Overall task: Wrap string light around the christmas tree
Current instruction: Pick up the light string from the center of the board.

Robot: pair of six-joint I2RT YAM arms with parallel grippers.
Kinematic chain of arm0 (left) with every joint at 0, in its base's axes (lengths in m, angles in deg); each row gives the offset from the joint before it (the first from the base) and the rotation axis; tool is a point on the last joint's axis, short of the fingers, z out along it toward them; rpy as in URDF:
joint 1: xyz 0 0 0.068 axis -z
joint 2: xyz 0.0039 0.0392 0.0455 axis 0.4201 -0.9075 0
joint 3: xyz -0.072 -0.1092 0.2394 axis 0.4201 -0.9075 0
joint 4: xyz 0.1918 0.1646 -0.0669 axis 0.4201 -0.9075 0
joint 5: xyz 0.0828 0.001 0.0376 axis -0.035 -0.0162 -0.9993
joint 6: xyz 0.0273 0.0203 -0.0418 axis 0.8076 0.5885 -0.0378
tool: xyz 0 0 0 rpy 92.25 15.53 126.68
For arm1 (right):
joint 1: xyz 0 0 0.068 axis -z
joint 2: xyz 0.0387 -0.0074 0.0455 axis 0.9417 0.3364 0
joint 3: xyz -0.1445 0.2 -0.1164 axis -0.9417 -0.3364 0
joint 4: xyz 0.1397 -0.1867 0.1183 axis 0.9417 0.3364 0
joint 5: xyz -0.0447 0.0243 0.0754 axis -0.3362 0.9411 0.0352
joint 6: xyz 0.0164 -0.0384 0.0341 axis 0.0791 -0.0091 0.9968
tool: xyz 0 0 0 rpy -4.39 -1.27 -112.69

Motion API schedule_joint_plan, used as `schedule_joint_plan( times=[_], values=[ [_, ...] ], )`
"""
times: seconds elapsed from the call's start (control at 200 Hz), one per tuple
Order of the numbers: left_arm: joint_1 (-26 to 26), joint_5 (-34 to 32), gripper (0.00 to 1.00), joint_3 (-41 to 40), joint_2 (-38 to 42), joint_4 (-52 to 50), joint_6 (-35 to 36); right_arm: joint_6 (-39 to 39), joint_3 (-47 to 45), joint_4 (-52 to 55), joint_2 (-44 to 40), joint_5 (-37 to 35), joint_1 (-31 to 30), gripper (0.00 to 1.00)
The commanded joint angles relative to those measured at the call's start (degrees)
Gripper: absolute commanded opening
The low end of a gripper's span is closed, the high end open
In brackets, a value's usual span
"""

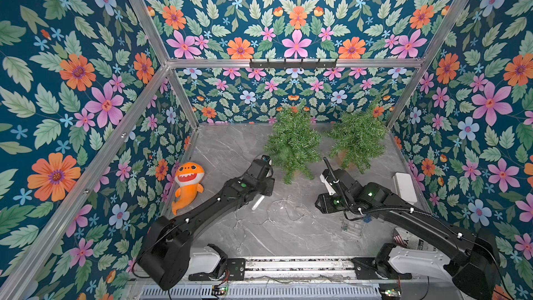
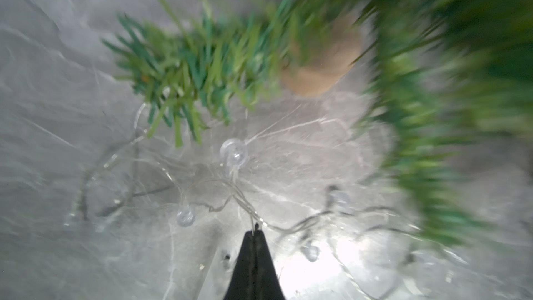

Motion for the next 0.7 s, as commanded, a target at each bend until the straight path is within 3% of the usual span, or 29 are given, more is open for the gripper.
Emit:
schedule_joint_plan(
  times=[0.0, 0.255, 0.425, 0.695],
  values=[
    [-1.5, 4.3, 0.0, 2.2, 3.4, -7.9, 3.4, -4.3, 2.4, -6.2, 2.5, -1.2, -3.5, 0.55],
    [-2.4, 15.3, 0.0, 8.9, 7.1, -13.4, 8.0, -9.5, 5.8, -23.4, 7.9, 4.8, -6.5, 0.53],
    [-2.4, 18.4, 0.0, 9.5, 8.5, -14.4, 9.9, -10.8, 0.7, -39.8, 7.5, 0.4, -6.7, 0.57],
    [-2.4, 21.9, 0.0, 9.2, 9.9, -13.4, 9.6, -11.1, 3.4, -45.6, 14.3, -1.1, -6.7, 0.55]
  ],
)
